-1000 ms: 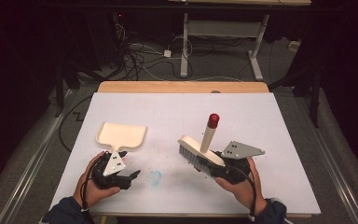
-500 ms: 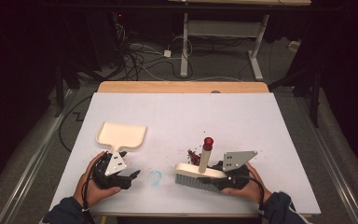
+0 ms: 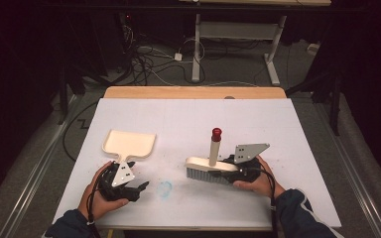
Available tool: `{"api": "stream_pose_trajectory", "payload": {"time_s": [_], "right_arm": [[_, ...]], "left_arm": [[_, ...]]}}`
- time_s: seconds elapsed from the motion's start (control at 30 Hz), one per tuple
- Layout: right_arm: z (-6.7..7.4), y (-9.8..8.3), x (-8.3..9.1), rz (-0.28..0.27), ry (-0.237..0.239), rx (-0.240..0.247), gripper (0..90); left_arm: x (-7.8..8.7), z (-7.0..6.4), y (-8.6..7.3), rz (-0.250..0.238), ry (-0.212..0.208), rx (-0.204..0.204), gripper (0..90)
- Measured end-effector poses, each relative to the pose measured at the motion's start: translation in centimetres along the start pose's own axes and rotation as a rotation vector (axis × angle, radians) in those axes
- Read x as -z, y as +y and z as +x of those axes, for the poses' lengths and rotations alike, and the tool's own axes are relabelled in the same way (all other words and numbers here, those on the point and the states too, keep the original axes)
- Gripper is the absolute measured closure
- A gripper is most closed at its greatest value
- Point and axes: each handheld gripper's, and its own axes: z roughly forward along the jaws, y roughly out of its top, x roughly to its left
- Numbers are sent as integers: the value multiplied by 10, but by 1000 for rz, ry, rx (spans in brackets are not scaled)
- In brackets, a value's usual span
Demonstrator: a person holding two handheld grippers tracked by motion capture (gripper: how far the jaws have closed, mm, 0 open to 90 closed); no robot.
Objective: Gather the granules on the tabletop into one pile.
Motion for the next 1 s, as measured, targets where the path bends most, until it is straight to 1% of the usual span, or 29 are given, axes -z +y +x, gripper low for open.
{"api": "stream_pose_trajectory", "payload": {"time_s": [0.03, 0.13, 0.17, 0.27, 0.3, 0.37, 0.43, 0.47, 0.53, 0.6, 0.63, 0.7, 0.73, 0.77, 0.8, 0.87, 0.97, 1.0], "right_arm": [[0, 1, 1, -5, 3, -3, 672], [0, 6, 7, -29, -13, 9, 672], [-1, 9, 10, -39, -30, 9, 672], [-6, 14, 21, -87, -96, -2, 672], [-8, 16, 24, -95, -133, -12, 672], [-14, 17, 29, -111, -201, -5, 672], [-19, 16, 30, -97, -284, 11, 672], [-22, 15, 28, -81, -320, 33, 672], [-27, 12, 22, -33, -393, 45, 672], [-34, 7, 15, -20, -418, 45, 673], [-36, 5, 11, -9, -434, 33, 673], [-41, 3, 3, 4, -442, 32, 672], [-43, 2, -1, 18, -458, 44, 673], [-44, 1, -6, 30, -462, 56, 673], [-45, -1, -9, 31, -449, 53, 673], [-45, -3, -14, 8, -416, 39, 673], [-38, -3, -16, 9, -380, 53, 672], [-35, -5, -16, 8, -361, 52, 671]], "left_arm": [[0, 0, 0, 0, 0, 0, 206], [-1, 0, 0, 1, 0, 1, 207], [-1, 0, 0, 2, 0, 1, 207], [-1, 0, 1, 2, 0, 0, 207], [-1, 0, 1, 1, -1, 0, 207], [-1, 0, 1, 1, 0, 0, 206], [-2, 1, 1, 3, -1, 2, 206], [-2, 1, 1, 4, -1, 2, 206], [-2, 1, 1, 8, 0, 0, 207], [-2, 1, 1, 8, 0, -1, 207], [-2, 1, 0, 10, 0, -1, 207], [-3, 1, 0, 11, -2, 1, 207], [-4, 1, 0, 14, -3, 0, 207], [-4, 1, 0, 18, -3, -3, 207], [-4, 1, 0, 19, -2, -5, 207], [-3, 0, 0, 16, -4, -7, 207], [-2, 0, -1, 19, -3, -6, 207], [-2, 0, -1, 16, -2, -6, 207]]}}
